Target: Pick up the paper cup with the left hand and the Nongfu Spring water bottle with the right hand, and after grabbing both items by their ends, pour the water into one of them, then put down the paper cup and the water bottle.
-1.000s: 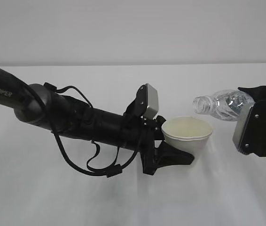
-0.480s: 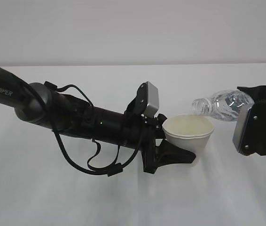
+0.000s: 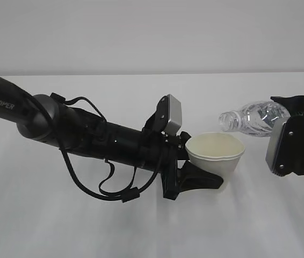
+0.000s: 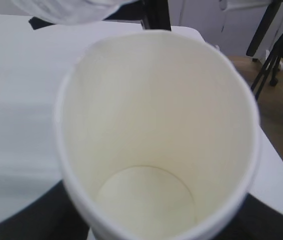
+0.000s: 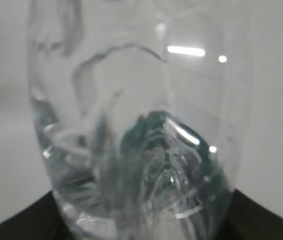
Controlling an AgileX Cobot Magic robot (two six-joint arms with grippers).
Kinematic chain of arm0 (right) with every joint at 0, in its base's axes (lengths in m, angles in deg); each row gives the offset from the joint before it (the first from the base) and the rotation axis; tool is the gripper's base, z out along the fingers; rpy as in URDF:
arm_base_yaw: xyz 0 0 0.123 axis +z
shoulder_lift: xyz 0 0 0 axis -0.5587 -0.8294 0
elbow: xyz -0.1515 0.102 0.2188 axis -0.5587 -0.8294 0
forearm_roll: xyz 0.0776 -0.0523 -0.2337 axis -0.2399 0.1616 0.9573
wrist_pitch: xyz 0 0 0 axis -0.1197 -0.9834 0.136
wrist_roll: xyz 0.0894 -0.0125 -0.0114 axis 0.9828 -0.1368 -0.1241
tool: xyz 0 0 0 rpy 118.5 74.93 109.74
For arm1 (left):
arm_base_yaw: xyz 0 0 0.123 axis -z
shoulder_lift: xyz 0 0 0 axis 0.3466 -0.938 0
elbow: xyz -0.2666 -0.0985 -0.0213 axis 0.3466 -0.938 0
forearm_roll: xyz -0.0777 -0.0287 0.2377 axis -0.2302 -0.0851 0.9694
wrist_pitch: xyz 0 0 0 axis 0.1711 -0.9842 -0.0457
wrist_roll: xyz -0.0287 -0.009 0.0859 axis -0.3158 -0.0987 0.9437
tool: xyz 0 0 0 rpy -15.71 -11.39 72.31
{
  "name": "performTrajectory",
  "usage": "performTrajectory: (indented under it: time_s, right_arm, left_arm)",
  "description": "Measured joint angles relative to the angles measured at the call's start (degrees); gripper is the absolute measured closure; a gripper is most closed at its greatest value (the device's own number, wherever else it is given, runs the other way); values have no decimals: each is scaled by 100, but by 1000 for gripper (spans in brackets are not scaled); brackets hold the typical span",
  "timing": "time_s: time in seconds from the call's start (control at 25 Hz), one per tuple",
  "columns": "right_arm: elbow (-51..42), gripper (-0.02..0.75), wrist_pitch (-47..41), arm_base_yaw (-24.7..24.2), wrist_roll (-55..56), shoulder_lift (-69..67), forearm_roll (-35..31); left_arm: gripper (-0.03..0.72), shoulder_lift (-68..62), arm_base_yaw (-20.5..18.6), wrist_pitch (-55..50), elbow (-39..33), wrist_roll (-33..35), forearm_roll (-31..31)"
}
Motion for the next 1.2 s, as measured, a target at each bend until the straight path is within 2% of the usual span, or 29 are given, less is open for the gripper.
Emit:
performTrajectory:
  time_s: [1.2]
  right_arm:
    - [68,340,-307,0,-206,247,303]
  left_arm:
    - [260,0,0,19,37,-9,9]
